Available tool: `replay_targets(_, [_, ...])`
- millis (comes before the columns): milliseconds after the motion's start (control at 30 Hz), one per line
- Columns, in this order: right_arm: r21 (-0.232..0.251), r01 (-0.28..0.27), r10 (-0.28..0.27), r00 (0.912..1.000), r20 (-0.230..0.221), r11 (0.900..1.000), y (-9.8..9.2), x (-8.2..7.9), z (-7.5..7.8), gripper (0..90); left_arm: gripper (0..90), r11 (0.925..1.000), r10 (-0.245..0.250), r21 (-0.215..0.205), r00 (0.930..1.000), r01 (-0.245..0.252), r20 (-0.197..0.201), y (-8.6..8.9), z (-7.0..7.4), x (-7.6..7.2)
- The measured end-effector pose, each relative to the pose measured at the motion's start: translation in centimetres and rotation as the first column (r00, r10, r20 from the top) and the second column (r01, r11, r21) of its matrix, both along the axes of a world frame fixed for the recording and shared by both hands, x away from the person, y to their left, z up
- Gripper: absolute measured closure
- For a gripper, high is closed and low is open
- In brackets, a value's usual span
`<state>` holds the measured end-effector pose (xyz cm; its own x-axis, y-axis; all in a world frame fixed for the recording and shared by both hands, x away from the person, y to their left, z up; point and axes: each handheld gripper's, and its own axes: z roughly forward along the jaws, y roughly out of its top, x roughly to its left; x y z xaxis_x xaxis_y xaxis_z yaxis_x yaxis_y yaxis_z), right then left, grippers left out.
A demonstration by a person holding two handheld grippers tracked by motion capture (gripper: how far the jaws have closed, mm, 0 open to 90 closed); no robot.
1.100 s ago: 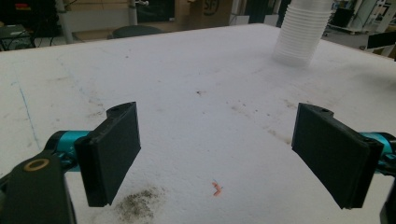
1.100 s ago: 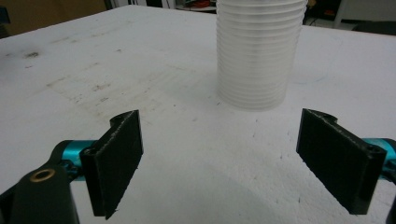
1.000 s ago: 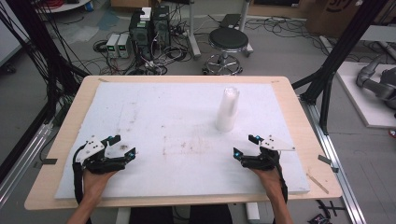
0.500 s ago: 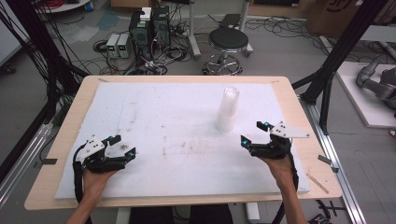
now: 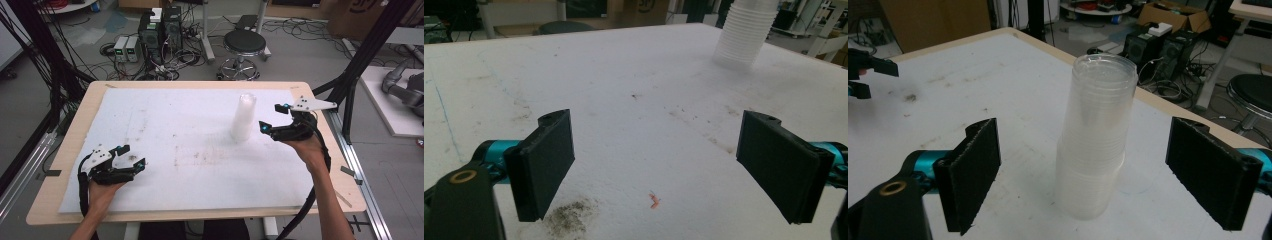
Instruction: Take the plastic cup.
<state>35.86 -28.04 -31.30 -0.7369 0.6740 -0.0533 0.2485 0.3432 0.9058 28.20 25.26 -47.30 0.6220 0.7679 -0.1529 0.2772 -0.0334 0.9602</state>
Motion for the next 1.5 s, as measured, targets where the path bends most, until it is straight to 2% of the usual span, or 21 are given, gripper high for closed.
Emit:
replay_targets(100, [-0.009, -0.007, 0.007, 0.9999, -0.013, 1.0, 0.1, 0.6, 0.4, 14.4, 15.3, 1.0, 0.003, -0.005, 1.0, -0.003, -0.004, 0.0, 0.0, 0.0])
replay_targets(200, [-0.04, -0.021, 0.02, 0.9993, -0.031, 0.999, 0.6, 2.2, 1.1, 14.4, 15.3, 1.0, 0.0, 0.002, 1.0, 0.0, -0.004, -0.1, 0.0, 0.0])
replay_targets(300, [-0.045, -0.034, 0.032, 0.9986, -0.041, 0.998, 0.8, 2.9, 1.5, 14.4, 15.3, 1.0, 0.002, 0.004, 1.0, -0.002, -0.001, -0.1, 0.0, -0.1])
replay_targets(433, [-0.053, -0.069, 0.065, 0.9952, -0.073, 0.996, 1.6, 4.7, 2.2, 14.4, 15.3, 1.0, 0.001, 0.003, 1.0, -0.001, -0.002, 0.0, 0.0, 0.0])
replay_targets(500, [-0.055, -0.075, 0.07, 0.9945, -0.078, 0.996, 1.8, 5.0, 2.3, 14.4, 15.3, 1.0, -0.001, -0.001, 1.0, 0.001, -0.004, 0.0, 0.0, 0.0])
replay_targets(533, [-0.074, -0.087, 0.081, 0.9929, -0.088, 0.993, 2.3, 5.7, 2.6, 14.4, 15.3, 1.0, 0.001, -0.002, 1.0, -0.001, -0.003, 0.0, 0.0, 0.0])
replay_targets(633, [-0.071, -0.105, 0.098, 0.9899, -0.102, 0.992, 2.7, 6.3, 2.7, 14.4, 15.3, 1.0, 0.001, 0.006, 1.0, -0.001, -0.003, -0.1, 0.0, 0.0])
replay_targets(667, [-0.084, -0.115, 0.105, 0.9878, -0.115, 0.99, 3.1, 6.9, 2.6, 14.3, 15.2, 1.0, -0.001, 0.006, 1.0, 0.001, -0.001, -0.1, 0.0, 0.0])
replay_targets(800, [-0.086, -0.126, 0.113, 0.984, -0.138, 0.988, 3.6, 7.7, 2.1, 14.4, 15.3, 1.0, -0.001, 0.007, 1.0, 0.001, 0.0, -0.1, 0.0, 0.0])
replay_targets(867, [-0.107, -0.121, 0.103, 0.9815, -0.162, 0.987, 4.0, 8.3, 1.5, 14.4, 15.3, 1.0, 0.003, 0.005, 1.0, -0.003, -0.003, -0.1, 0.0, 0.0])
replay_targets(1067, [-0.128, -0.106, 0.081, 0.9786, -0.189, 0.986, 4.6, 9.4, 0.5, 14.4, 15.3, 1.0, 0.004, 0.004, 1.0, -0.004, -0.005, -0.1, 0.0, 0.0])
replay_targets(1500, [-0.184, -0.117, 0.074, 0.9712, -0.227, 0.976, 6.0, 9.7, -0.5, 15.0, 15.3, 0.9999, 0.004, 0.01, 1.0, -0.004, -0.008, -0.1, 0.0, 0.1])
